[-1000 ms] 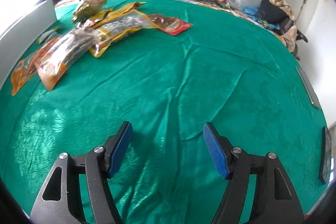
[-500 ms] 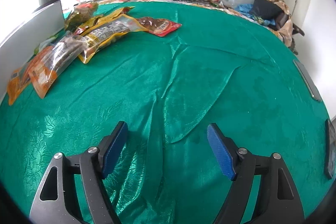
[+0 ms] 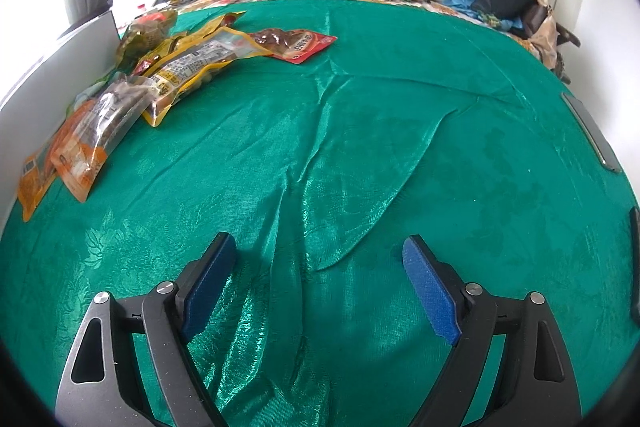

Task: Organize snacks
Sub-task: 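Move the left tool back over the snacks toward the sausage pack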

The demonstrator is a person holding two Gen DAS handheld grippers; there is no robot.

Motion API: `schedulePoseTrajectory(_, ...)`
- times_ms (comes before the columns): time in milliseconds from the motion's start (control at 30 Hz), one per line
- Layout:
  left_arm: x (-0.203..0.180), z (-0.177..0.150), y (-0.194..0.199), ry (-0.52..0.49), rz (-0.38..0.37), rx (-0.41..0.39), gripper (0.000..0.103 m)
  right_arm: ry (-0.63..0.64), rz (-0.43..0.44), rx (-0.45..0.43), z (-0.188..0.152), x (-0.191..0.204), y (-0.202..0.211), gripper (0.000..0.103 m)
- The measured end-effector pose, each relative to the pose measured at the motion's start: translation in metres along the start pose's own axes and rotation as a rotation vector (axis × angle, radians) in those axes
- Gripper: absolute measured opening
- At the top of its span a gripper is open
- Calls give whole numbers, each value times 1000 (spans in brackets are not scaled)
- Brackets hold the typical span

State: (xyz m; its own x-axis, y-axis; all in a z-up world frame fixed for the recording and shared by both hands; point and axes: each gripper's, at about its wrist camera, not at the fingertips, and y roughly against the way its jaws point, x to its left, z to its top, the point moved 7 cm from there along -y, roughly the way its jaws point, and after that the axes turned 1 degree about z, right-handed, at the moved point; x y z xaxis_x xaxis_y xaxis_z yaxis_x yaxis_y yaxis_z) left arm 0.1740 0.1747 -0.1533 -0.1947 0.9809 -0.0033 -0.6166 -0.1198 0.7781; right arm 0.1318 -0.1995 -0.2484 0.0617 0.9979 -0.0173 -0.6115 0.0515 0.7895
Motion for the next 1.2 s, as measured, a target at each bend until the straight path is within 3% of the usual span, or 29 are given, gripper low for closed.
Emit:
schedulePoseTrajectory(67,6,5,-5,73,-44,4,81,0,0,0,0,0,0,88)
schedulePoseTrajectory(133,4,7,-6,63,-20,-11,81,-1,1,0,0,0,0,88)
schedulePoseTrajectory(433,-10,23,-5,-195,223,-171,81,-1,1,0,0,-1,0,88)
schedulePoseTrajectory(500,5,36,-15,-177,240,-169,83,-2,1,0,0,-1,0,88)
schedulePoseTrajectory(567,27,50,-28,-97,221,-134,89,-3,4,-1,0,-1,0,88)
schedulePoseTrajectory(667,49,60,-40,21,201,-92,91,-5,7,0,0,-1,0,88)
schedulePoseTrajectory(833,47,51,-37,6,281,-93,88,-5,7,0,0,-1,0,88)
schedulePoseTrajectory(1067,20,33,-27,-90,212,-79,90,-6,7,0,0,-1,0,88)
schedulePoseTrajectory(1167,15,32,-24,-78,101,-40,91,-6,8,0,0,-1,0,88)
schedulePoseTrajectory(1200,16,34,-14,-55,71,-61,91,-6,7,0,0,0,0,88)
